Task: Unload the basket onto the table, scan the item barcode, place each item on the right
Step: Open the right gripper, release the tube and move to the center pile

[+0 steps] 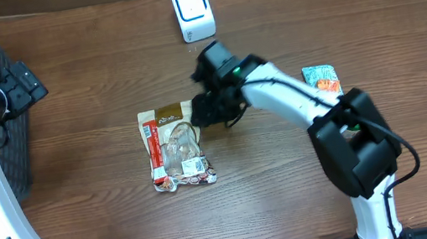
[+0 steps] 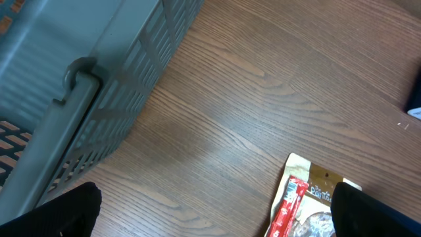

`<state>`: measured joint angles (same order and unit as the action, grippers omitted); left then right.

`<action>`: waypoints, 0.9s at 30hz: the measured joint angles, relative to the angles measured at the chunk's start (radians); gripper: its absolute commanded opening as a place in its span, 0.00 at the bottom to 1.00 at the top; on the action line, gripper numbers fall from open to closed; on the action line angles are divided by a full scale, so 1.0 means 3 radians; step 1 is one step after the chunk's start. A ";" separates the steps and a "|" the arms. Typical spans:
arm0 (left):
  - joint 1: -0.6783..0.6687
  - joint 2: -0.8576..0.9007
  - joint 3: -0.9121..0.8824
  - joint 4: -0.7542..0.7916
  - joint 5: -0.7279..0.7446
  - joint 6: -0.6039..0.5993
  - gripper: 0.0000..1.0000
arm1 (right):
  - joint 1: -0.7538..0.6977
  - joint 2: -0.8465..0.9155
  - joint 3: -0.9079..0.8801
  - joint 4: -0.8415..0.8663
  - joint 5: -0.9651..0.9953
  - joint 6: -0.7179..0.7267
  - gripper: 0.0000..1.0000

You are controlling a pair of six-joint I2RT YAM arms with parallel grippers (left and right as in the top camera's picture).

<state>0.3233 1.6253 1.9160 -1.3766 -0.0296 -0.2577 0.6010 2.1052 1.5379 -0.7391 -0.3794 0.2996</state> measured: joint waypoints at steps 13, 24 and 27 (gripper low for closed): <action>0.0000 0.0000 0.0000 0.0000 -0.0001 0.0000 1.00 | 0.0361 0.0000 -0.0004 0.0146 0.0720 0.0256 0.42; 0.0000 0.0000 0.0000 0.0000 0.0000 0.0000 1.00 | 0.0357 -0.0202 0.0146 0.0120 0.0528 0.0329 0.85; 0.0000 0.0000 0.0000 0.0000 0.0000 0.0000 1.00 | 0.0357 -0.0259 0.0163 0.0126 0.0234 0.0309 1.00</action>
<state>0.3233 1.6253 1.9160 -1.3766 -0.0296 -0.2577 0.7082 2.0274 1.5867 -0.7013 -0.3092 0.3923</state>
